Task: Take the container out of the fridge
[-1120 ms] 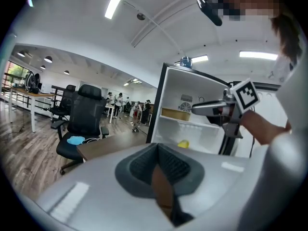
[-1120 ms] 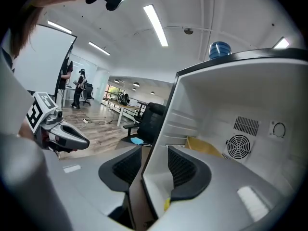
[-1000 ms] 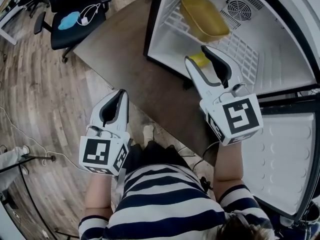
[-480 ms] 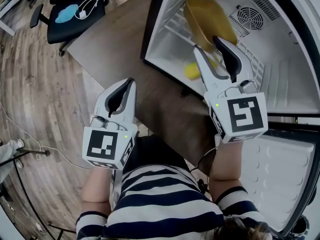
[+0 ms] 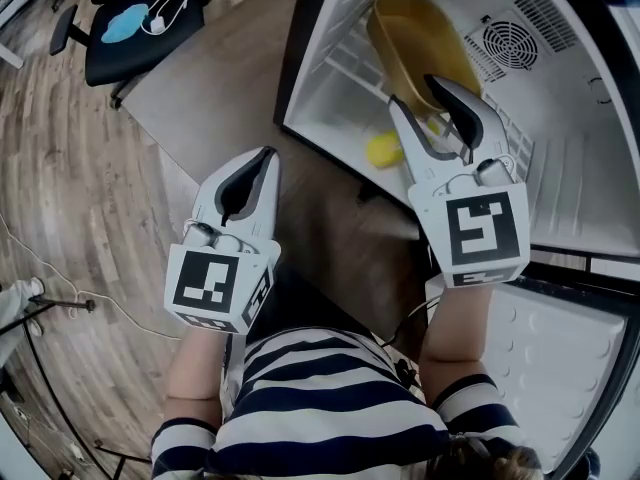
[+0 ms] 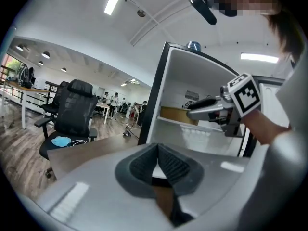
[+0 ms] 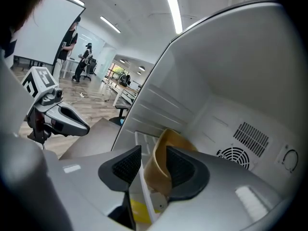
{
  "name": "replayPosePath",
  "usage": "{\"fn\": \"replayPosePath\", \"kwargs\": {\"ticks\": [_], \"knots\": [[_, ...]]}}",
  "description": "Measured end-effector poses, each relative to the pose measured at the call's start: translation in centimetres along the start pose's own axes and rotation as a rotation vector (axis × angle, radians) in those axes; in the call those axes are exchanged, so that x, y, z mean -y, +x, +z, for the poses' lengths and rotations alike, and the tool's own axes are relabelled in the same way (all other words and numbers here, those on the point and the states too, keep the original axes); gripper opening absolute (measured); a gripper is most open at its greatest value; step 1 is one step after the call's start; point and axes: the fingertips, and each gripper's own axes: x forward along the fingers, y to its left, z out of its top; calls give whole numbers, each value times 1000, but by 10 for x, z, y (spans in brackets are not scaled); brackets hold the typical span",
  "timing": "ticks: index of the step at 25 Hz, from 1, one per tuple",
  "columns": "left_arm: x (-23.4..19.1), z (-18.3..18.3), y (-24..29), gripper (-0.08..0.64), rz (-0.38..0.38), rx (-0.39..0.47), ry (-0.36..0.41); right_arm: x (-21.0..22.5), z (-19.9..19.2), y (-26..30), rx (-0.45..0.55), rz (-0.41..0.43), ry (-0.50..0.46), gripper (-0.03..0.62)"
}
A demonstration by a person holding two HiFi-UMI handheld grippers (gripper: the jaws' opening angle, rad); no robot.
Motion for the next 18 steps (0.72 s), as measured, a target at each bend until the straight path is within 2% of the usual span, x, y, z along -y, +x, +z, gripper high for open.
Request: {"fn": "replayPosePath", "kwargs": {"ticks": [5, 13, 18], "knots": [[1, -1, 8, 0, -15, 1, -12, -1, -4, 2, -34, 5, -52, 148], [-7, -2, 5, 0, -5, 1, -23, -3, -2, 1, -63, 12, -99, 77], [-11, 0, -4, 0, 3, 6, -19, -8, 0, -1, -74, 17, -92, 61]]}}
